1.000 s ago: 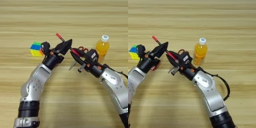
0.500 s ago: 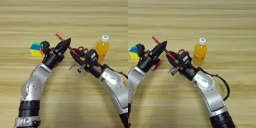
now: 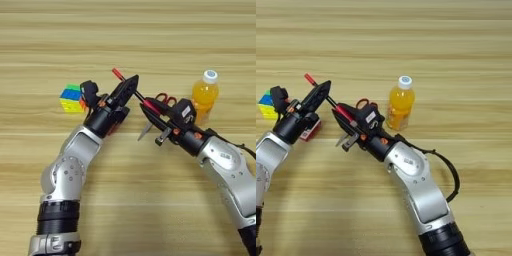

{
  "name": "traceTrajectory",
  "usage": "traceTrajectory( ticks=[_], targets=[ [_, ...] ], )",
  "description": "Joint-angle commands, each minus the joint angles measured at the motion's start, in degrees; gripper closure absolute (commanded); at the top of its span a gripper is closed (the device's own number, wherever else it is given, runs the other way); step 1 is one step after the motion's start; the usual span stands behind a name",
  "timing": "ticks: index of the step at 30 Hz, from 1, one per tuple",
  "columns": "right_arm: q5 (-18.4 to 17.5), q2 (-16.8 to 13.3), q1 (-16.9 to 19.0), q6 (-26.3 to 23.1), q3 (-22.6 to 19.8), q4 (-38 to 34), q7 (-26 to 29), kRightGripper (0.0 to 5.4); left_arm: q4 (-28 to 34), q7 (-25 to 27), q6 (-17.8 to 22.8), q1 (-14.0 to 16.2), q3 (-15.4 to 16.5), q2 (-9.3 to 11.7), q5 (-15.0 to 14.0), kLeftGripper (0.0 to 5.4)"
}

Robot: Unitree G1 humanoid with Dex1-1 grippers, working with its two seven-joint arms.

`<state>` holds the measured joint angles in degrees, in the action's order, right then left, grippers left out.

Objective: Move the objects on the table

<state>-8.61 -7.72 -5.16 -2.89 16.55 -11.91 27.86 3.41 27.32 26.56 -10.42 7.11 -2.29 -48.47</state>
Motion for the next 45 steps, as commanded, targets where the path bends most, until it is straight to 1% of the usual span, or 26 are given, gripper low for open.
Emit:
traceTrajectory(
  ticks=[1, 7, 11, 33, 35, 37, 40, 44, 45],
  targets=[
    [-0.12, 0.17, -0.76, -0.01, -0.28, -0.13, -0.04, 4.66, 0.3, -0.37, 0.63, -0.02, 0.41, -0.04, -0.45, 4.32],
    [-0.03, 0.19, -0.83, 0.11, -0.29, 0.16, -0.1, 4.66, 0.24, -0.4, 0.72, -0.01, 0.44, 0.04, -0.8, 4.76],
    [0.0, 0.19, -0.87, 0.14, -0.3, 0.23, -0.14, 4.68, 0.17, -0.45, 0.75, -0.01, 0.41, 0.11, -0.95, 4.87],
    [0.29, 0.2, -0.74, 0.05, -0.14, -0.01, -0.36, 4.7, -0.32, -0.78, 0.76, -0.01, 0.6, 0.31, -0.8, 4.95],
    [0.35, 0.26, -0.82, -0.1, -0.17, 0.07, -0.5, 4.21, -0.43, -0.84, 0.8, -0.07, 0.73, 0.37, -0.85, 4.96],
    [0.28, 0.37, -0.86, -0.17, -0.26, 0.16, -0.61, 3.99, -0.53, -0.85, 0.81, -0.11, 0.87, 0.39, -0.83, 5.05],
    [0.21, 0.42, -0.87, -0.16, -0.32, 0.2, -0.58, 3.6, -0.7, -0.92, 0.82, -0.16, 1.0, 0.4, -0.8, 5.05],
    [0.09, 0.49, -0.89, -0.21, -0.36, 0.31, -0.44, 2.9, -1.06, -0.93, 0.65, -0.28, 1.17, 0.51, -0.64, 5.05],
    [0.09, 0.52, -0.92, -0.2, -0.39, 0.37, -0.45, 2.81, -1.33, -0.93, 0.46, -0.37, 1.28, 0.68, -0.39, 5.05]
  ],
)
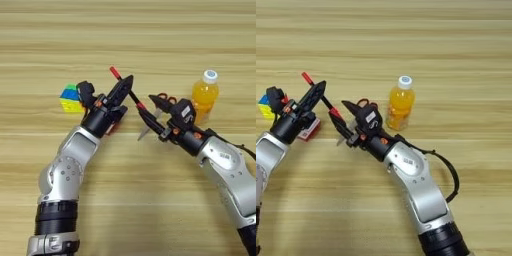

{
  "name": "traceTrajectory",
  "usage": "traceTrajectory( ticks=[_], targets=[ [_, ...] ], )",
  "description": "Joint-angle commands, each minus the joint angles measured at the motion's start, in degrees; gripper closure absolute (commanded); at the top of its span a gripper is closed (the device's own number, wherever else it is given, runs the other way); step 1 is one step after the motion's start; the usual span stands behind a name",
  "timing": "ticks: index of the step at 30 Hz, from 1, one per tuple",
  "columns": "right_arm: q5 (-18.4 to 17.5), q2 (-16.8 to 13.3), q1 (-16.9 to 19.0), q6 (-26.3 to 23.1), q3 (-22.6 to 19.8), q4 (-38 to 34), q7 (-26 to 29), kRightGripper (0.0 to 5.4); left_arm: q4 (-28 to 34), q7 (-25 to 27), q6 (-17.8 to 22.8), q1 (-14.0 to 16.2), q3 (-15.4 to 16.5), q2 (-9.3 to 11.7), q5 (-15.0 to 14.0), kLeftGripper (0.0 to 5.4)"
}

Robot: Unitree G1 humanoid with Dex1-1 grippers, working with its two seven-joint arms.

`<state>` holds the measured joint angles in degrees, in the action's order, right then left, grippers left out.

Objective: Move the objects on the table

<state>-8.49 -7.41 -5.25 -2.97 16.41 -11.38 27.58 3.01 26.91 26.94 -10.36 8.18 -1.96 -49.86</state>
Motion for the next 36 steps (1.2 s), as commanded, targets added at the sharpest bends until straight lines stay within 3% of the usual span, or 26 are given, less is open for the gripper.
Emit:
traceTrajectory(
  ticks=[1, 10, 14, 21, 36],
  targets=[
    [-0.01, 0.27, -0.87, -0.12, -0.26, -0.13, -0.22, 2.7, -1.18, -0.49, -0.07, -0.49, 0.37, 0.59, 1.23, 5.05],
    [-0.22, 0.31, -1.49, -0.24, -1.88, 0.21, -1.27, 1.55, -2.19, -0.85, -0.89, -0.13, 1.15, 4.32, 6.02, 5.05],
    [-0.29, -0.32, -2.6, 0.22, -4.88, 1.86, -2.34, 0.89, -3.73, -1.18, -0.52, 0.28, 1.72, 6.69, 8.39, 5.05],
    [1.44, -0.3, -3.22, 2.44, -5.82, 4.95, -3.74, 0.0, -4.27, -0.97, 1.55, 1.03, 3.22, 9.62, 8.93, 5.05],
    [2.0, 0.86, -3.28, 1.97, -5.8, 4.85, -5.36, 0.0, -4.77, -1.97, 4.47, 2.76, 5.96, 16.04, 11.9, 5.05]
  ],
)
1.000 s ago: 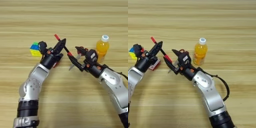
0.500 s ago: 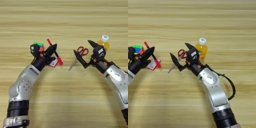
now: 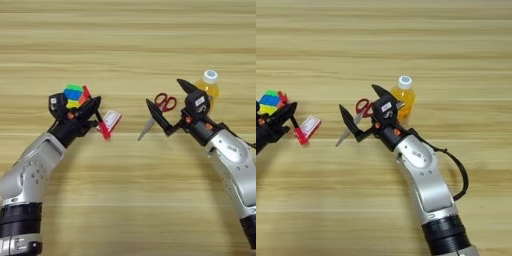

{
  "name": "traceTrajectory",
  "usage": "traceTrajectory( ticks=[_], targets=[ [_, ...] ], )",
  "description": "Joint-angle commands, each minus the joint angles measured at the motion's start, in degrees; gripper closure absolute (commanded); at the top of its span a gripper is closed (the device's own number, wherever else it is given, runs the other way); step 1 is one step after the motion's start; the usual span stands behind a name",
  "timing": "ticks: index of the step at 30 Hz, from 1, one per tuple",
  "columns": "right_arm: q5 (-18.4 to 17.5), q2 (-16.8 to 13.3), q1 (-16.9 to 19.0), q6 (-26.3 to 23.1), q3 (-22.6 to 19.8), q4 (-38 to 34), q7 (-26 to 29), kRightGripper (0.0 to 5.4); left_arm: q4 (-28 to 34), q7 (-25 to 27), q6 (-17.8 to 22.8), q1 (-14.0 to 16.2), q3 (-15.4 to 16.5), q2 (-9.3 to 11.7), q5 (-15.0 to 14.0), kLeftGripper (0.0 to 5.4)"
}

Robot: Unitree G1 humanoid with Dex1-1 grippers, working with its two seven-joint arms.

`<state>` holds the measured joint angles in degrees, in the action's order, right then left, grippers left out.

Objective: Move the objects on the table

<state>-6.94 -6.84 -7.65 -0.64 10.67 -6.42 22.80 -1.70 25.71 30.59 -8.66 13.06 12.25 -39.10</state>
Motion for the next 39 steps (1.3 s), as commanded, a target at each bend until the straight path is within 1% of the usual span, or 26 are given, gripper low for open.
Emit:
traceTrajectory(
  ticks=[1, 4, 12, 15, 18, 23, 27, 34, 39],
  targets=[
    [0.47, 0.33, -0.86, -0.42, -0.02, -0.19, -0.63, 0.0, -0.06, -0.79, 0.88, 1.2, 1.32, 1.98, 1.18, 5.05],
    [0.56, 0.5, -0.87, -0.48, 0.07, -0.2, -0.79, 0.0, -0.58, -1.31, 0.15, 1.67, 1.67, 3.17, 2.83, 5.05],
    [0.61, 0.74, -0.96, -0.66, 0.28, -0.16, -1.2, 0.0, -0.92, -1.29, 0.01, 1.86, 2.39, 4.82, 4.81, 5.05],
    [0.58, 0.81, -1.02, -0.61, 0.25, 0.04, -1.22, 0.0, -2.69, -1.41, -0.79, 1.37, 1.8, 5.44, 6.78, 5.05],
    [0.62, 0.93, -1.08, -0.59, 0.29, 0.21, -1.31, 0.0, -5.11, -1.33, -2.25, 0.04, 0.16, 5.82, 9.9, 5.05],
    [0.7, 1.08, -1.14, -0.61, 0.34, 0.29, -1.44, 0.0, -8.43, -0.28, -3.88, -2.41, -2.24, 5.32, 12.49, 5.05],
    [0.76, 1.19, -1.17, -0.58, 0.35, 0.33, -1.52, 0.0, -11.43, -0.2, -5.46, -4.03, -2.61, 4.71, 13.63, 5.05],
    [0.81, 1.31, -1.15, -0.62, 0.28, 0.33, -1.53, 0.0, -13.1, 0.27, -7.2, -5.04, -5.37, 3.25, 15.76, 5.05],
    [0.79, 1.3, -1.08, -0.63, 0.22, 0.28, -1.5, 0.0, -15.48, 0.25, -8.5, -5.82, -6.69, 2.12, 17.14, 5.05]
  ],
)
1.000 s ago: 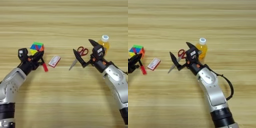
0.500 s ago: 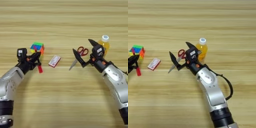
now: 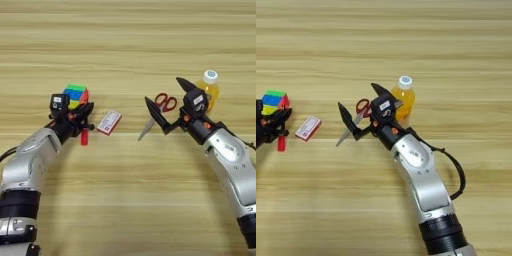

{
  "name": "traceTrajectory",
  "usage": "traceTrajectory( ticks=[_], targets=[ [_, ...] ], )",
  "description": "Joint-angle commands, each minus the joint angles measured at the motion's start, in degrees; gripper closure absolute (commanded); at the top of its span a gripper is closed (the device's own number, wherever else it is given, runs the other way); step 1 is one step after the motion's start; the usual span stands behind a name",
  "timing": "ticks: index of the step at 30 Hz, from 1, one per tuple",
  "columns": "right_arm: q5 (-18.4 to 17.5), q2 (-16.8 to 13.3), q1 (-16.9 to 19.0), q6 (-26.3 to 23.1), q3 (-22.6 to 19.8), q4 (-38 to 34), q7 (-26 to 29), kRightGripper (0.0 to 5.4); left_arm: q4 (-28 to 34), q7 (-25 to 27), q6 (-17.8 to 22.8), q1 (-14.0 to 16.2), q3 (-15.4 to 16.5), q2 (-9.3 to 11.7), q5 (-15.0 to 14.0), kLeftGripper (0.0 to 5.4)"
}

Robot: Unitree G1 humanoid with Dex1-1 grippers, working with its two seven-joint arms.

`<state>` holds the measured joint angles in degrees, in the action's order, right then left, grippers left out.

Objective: Move the objects on the table

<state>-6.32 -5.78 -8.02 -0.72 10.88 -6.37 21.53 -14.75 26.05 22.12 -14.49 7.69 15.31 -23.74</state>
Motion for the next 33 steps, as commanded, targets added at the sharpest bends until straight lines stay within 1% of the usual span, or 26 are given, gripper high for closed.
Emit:
traceTrajectory(
  ticks=[1, 6, 9, 13, 17, 26, 33],
  targets=[
    [0.16, 0.21, -0.67, -0.54, 0.0, 0.2, -0.22, 0.0, -2.83, -0.1, -0.3, -0.14, -1.54, -1.21, 2.08, 5.05],
    [0.02, 0.18, -0.73, -0.54, -0.28, 0.56, -0.22, 0.0, -5.49, -1.83, -3.88, -0.74, -3.66, -2.59, 5.79, 5.05],
    [0.0, 0.16, -0.71, -0.57, -0.36, 0.52, -0.24, 0.0, -7.41, -2.89, -5.74, -1.2, -4.15, -3.36, 7.5, 5.05],
    [0.0, 0.16, -0.72, -0.57, -0.41, 0.51, -0.25, 0.0, -10.1, -4.99, -8.81, -2.03, -4.69, -3.73, 10.47, 5.05],
    [-0.02, 0.13, -0.7, -0.53, -0.47, 0.48, -0.24, 0.0, -11.94, -6.13, -10.79, -2.56, -4.72, -3.75, 11.94, 5.05],
    [-0.08, -0.11, -0.62, -0.41, -0.55, 0.51, -0.02, 0.0, -14.75, -6.54, -12.78, -3.08, -4.36, -3.83, 12.16, 5.05],
    [-0.13, -0.27, -0.52, -0.38, -0.68, 0.42, 0.01, 0.0, -18.79, -7.56, -14.63, -4.34, -3.97, -4.72, 12.6, 5.05]
  ],
)
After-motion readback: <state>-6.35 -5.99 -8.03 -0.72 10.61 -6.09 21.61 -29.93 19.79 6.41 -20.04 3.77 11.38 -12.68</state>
